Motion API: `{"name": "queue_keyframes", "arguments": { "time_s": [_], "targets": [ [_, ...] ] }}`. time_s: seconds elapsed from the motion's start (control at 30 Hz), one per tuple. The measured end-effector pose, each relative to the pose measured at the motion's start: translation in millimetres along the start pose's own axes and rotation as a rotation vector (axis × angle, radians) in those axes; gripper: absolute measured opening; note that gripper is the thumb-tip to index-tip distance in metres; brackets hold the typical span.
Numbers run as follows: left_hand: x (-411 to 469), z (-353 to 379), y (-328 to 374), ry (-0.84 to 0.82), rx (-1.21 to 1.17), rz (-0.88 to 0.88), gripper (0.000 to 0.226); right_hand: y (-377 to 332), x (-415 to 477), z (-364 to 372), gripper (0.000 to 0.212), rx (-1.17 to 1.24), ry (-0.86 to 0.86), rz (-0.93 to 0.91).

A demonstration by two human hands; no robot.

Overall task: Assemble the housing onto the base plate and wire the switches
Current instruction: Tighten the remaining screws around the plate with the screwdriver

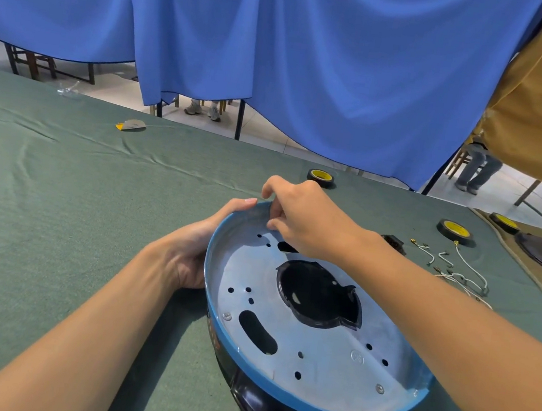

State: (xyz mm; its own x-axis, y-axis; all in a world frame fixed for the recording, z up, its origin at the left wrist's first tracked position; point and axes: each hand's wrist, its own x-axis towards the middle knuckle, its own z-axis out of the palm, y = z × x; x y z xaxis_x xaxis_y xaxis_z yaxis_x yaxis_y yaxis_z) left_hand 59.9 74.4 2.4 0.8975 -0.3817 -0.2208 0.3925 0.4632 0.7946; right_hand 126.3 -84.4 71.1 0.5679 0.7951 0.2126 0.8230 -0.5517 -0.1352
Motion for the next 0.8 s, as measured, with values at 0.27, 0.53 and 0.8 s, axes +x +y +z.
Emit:
{"name": "queue_keyframes", "arguments": {
  "time_s": [0.27, 0.53, 0.8],
  "targets": [
    [0, -1, -1, -0.027, 0.001, 0.009, 0.049, -5, -1, 2, 0.033, -0.015, 0.01, 0.001],
    [1, -2, 0, -0.042, -0.016, 0.009, 0.047, -4, -3, 1, 0.028, 0.051, 0.038, 0.011],
    [2, -1, -1, -0.011, -0.009, 0.003, 0.049, -10, -2, 11, 0.014, -0.062, 0.137, 0.062]
  ]
}}
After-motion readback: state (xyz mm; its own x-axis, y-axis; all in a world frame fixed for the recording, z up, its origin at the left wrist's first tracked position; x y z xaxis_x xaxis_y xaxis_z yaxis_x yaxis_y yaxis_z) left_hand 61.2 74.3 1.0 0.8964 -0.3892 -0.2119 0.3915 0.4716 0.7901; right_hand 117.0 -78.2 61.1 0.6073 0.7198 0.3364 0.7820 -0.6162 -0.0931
